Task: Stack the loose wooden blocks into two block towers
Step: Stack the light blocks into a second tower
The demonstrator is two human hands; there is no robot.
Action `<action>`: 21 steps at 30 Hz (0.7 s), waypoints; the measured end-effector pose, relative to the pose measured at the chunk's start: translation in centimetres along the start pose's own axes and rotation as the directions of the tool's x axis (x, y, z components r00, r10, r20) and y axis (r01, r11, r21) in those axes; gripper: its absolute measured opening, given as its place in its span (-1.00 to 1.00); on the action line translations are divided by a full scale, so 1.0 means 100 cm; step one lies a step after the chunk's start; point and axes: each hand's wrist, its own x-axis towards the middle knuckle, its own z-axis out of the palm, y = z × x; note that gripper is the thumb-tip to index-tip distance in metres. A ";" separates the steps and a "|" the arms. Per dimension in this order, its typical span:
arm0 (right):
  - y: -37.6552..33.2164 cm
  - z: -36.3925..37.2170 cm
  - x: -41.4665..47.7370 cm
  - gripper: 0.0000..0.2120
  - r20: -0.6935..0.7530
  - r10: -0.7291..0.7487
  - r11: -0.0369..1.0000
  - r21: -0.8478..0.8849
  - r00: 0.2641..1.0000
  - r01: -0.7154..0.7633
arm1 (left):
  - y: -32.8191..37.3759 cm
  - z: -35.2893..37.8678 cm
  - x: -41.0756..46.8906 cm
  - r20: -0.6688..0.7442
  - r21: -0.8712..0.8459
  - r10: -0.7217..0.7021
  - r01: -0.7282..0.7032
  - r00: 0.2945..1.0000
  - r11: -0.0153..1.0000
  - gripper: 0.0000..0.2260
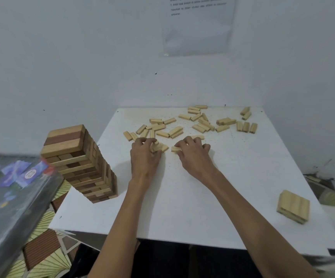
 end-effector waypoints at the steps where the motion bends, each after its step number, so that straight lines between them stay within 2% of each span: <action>1: 0.000 0.001 0.002 -0.73 0.016 -0.025 1.000 0.010 1.000 0.025 | 0.002 -0.001 0.001 0.018 -0.016 -0.002 0.002 1.000 1.000 -0.65; 5: -0.002 0.005 0.009 -0.71 0.055 -0.153 0.987 0.054 0.987 0.150 | 0.003 -0.003 0.002 0.073 0.007 0.007 -0.007 0.997 1.000 -0.59; 8: -0.003 0.008 0.014 -0.71 0.059 -0.229 0.970 0.102 0.972 0.222 | -0.002 -0.002 0.006 0.048 -0.041 0.000 0.002 0.999 0.999 -0.67; 11: -0.003 0.008 0.019 -0.70 0.060 -0.216 0.961 0.187 0.974 0.202 | -0.006 -0.002 0.005 0.025 -0.071 -0.027 0.028 0.999 0.997 -0.78; 17: -0.005 0.005 0.023 -0.68 0.113 -0.194 0.959 0.231 0.974 0.164 | -0.009 -0.004 -0.004 -0.046 -0.161 -0.021 0.013 0.999 0.987 -0.86; 21: -0.010 -0.005 0.022 -0.75 0.138 -0.200 0.936 0.319 0.970 0.148 | -0.008 -0.003 -0.007 -0.049 -0.177 -0.052 0.042 0.997 0.983 -0.79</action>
